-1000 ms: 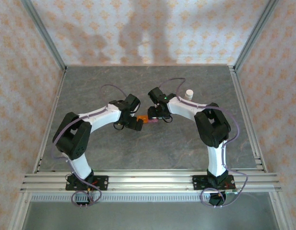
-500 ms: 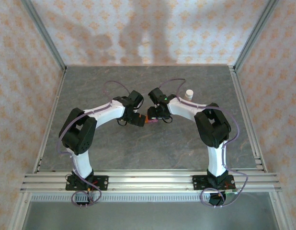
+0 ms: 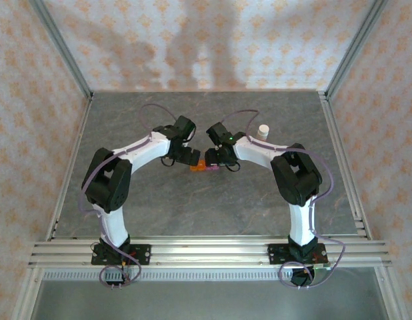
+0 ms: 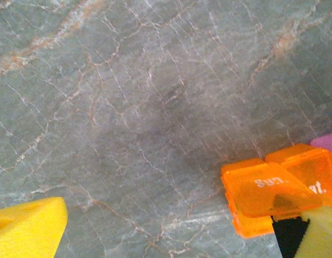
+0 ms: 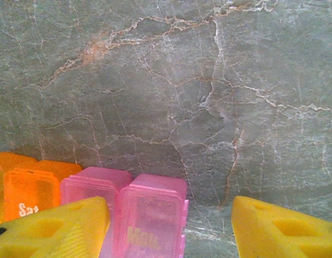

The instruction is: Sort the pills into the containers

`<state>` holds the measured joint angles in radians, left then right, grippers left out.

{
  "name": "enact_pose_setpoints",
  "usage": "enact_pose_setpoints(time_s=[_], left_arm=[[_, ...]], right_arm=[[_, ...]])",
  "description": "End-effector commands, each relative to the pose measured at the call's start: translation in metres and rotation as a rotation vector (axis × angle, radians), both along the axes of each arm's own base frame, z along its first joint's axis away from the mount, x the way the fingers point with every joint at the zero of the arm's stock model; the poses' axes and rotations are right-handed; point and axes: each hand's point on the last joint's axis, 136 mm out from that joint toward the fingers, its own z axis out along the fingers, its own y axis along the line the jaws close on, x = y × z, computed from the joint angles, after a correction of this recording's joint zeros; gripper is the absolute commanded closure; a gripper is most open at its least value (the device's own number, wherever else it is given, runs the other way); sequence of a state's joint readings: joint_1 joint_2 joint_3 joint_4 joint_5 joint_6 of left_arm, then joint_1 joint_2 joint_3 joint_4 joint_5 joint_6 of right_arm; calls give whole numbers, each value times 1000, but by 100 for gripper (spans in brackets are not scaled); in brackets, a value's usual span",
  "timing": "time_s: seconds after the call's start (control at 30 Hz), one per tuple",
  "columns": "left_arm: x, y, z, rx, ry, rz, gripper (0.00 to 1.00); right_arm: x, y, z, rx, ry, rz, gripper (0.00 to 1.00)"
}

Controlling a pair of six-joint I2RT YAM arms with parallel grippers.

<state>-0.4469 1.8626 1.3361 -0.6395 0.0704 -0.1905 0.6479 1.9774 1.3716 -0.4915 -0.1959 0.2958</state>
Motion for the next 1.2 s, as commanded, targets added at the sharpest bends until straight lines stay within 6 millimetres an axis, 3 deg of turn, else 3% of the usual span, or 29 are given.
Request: enact_pose_setpoints(time_s=[0.0, 0.1, 0.13, 0.47, 0.67, 0.7, 0.87, 1.07, 1.17], left_arm=[[2, 13, -6, 51, 37, 0, 0], [7, 12, -2, 44, 28, 0, 0], [7, 12, -12, 52, 50, 0, 0], [15, 9, -23, 32, 65, 15, 0], [14, 3, 0, -20, 25, 20, 0], [15, 2, 17, -45, -9, 23, 0], [10, 0, 57, -121, -89, 42, 0], [-3, 1, 91, -201, -177, 71, 0], [-9, 5, 103, -230, -213, 89, 0]], right_arm=[[-19, -18, -25, -83, 73, -12, 37], [-19, -19, -25, -83, 74, -12, 37], [-19, -19, -25, -83, 74, -13, 37], [-21, -20, -28, -86, 81, -16, 37], [-18, -18, -20, -80, 71, -12, 37], [-18, -17, -18, -79, 69, -10, 37], [-8, -11, 11, -60, 26, 2, 37], [6, -10, 70, -44, -80, 8, 36], [16, -22, 97, -89, -144, -2, 34]])
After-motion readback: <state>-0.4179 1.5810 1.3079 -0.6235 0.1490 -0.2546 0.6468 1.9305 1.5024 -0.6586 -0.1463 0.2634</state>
